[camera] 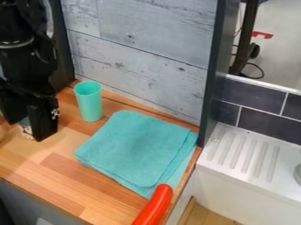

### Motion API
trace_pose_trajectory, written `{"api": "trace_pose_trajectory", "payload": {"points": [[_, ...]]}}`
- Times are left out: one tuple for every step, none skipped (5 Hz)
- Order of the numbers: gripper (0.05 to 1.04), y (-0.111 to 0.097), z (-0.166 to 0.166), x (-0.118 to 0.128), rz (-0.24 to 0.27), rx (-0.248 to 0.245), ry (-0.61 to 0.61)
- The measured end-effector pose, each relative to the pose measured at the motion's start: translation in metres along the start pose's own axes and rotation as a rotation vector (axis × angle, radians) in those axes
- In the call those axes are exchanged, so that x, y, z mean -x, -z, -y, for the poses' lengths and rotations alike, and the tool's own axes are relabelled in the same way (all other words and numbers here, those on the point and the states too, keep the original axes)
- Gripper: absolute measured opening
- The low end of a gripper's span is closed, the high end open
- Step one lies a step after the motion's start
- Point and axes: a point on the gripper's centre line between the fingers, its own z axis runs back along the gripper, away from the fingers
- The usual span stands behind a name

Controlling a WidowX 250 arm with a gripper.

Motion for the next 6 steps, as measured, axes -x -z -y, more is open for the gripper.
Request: {"api": "trace_pose_trajectory", "payload": {"points": [[1.001,0.004,0.001,0.002,-0.015,0.007,-0.004],[1.001,0.005,0.029,-0.011,0.010,-0.003,0.046],[1.001,0.008,0.066,-0.020,0.033,-0.008,0.083],[1.001,0.023,0.093,-0.020,0.024,-0.002,0.120],[1.000,0.039,0.117,-0.021,0.018,0.017,0.151],[1.001,0.045,0.132,-0.024,0.027,0.023,0.168]]}}
